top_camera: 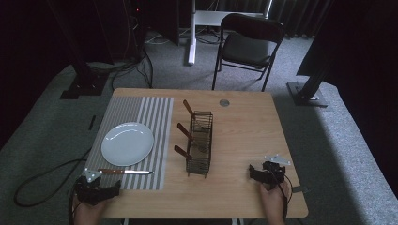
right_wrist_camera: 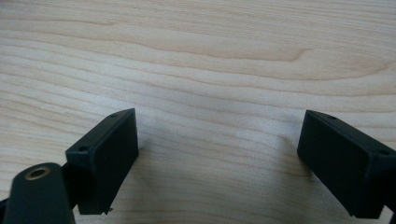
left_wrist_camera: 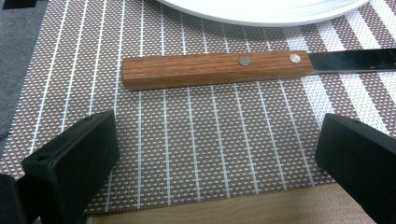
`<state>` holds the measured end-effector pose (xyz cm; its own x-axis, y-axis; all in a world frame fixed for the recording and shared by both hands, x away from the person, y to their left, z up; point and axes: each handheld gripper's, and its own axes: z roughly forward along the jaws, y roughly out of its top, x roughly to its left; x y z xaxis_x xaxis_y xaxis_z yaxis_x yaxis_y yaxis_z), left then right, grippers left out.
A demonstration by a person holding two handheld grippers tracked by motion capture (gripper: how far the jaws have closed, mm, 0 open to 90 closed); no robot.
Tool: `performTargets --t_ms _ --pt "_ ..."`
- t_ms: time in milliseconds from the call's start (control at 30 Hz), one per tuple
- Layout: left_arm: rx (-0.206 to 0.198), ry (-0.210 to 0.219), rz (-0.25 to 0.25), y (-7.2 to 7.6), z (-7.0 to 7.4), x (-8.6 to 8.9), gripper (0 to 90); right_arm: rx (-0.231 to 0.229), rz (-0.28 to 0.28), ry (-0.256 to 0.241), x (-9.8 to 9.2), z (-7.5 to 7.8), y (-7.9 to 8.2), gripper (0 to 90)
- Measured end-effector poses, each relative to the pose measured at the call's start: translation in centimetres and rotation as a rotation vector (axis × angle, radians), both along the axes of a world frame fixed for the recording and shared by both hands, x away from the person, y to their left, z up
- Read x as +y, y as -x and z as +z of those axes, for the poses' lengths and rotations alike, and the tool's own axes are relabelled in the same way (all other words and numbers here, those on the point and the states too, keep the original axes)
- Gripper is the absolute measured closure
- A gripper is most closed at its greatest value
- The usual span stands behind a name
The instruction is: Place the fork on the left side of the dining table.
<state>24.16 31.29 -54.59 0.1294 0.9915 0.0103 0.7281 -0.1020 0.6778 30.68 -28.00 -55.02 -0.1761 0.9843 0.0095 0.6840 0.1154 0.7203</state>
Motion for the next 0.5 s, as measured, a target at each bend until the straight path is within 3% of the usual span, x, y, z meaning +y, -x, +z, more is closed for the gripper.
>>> performTargets --t_ms 300,500 --pt "-0.013 0.001 -0.018 0.02 -0.11 0.13 0.0 0.000 0.000 0.000 0.00 0.00 0.00 12.0" --pt "0.025 -0.006 -0.024 -0.29 0.18 0.15 0.0 0.000 0.000 0.000 0.00 0.00 0.00 12.0"
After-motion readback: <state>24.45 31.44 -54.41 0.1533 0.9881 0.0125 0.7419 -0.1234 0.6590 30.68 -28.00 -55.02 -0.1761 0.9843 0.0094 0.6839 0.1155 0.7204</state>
